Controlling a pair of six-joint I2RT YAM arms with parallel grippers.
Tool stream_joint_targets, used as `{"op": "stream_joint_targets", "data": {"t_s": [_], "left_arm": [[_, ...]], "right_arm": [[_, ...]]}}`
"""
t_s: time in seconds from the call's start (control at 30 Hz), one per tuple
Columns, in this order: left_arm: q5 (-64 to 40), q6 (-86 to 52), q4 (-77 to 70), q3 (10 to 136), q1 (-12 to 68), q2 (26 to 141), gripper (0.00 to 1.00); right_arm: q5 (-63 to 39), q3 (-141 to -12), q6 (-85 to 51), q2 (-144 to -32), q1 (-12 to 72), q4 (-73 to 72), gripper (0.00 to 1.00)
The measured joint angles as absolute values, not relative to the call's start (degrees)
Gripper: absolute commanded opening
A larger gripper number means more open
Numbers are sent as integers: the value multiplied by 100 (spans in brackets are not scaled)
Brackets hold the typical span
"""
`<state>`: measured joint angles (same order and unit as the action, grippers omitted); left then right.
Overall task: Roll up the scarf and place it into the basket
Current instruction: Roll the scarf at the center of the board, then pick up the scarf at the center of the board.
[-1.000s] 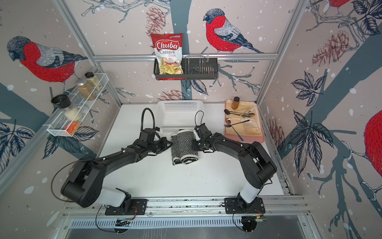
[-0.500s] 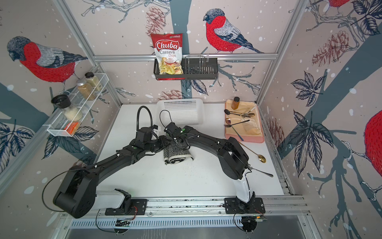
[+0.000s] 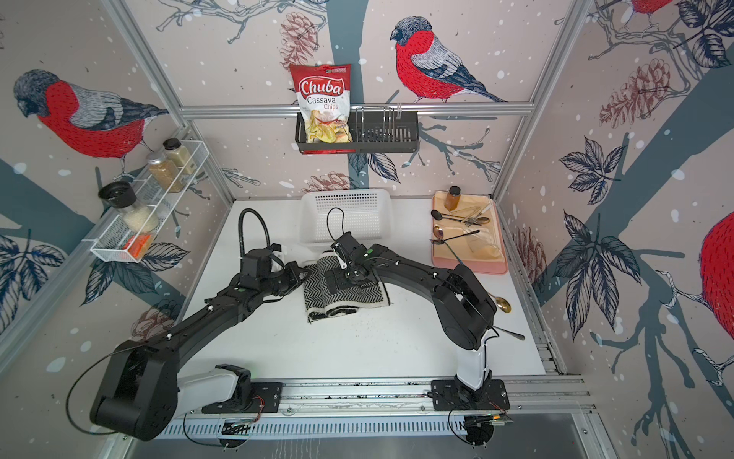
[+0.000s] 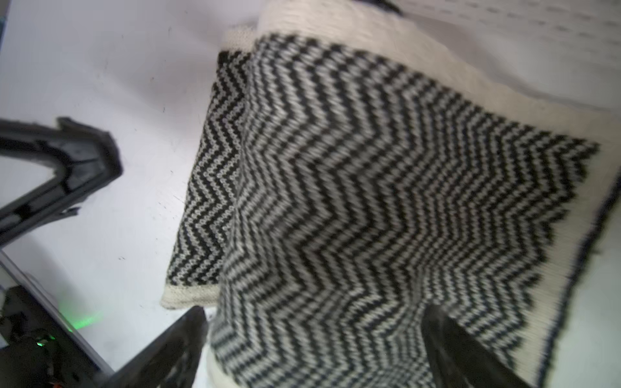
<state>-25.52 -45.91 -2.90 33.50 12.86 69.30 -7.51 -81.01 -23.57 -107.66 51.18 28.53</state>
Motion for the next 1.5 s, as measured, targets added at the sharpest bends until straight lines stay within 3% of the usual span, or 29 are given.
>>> {"op": "stream_joint_targets", "data": {"t_s": [0.2, 0.37, 0.57, 0.9, 1.5], "left_arm": [[-2003, -4375, 344, 3210, 1107, 6810, 0], [-1907, -4309, 502, 2934, 1096, 6949, 0], [-1848, -4307, 340, 2635, 1096, 7286, 0], [-2060, -4359, -366, 2552, 1111, 7878, 0], [-2670, -4576, -2034, 2322, 1188, 8646, 0]], "right_arm": [[-958, -7837, -2471, -10831, 5013, 2379, 100], [-1035, -6947, -2724, -10374, 4359, 1896, 100], [-1914, -6080, -2928, -10396, 3927, 1068, 100], [-2847, -6549, -3155, -11083, 4431, 150, 100], [-3343, -7557, -3459, -12311, 5245, -1041, 100]]}}
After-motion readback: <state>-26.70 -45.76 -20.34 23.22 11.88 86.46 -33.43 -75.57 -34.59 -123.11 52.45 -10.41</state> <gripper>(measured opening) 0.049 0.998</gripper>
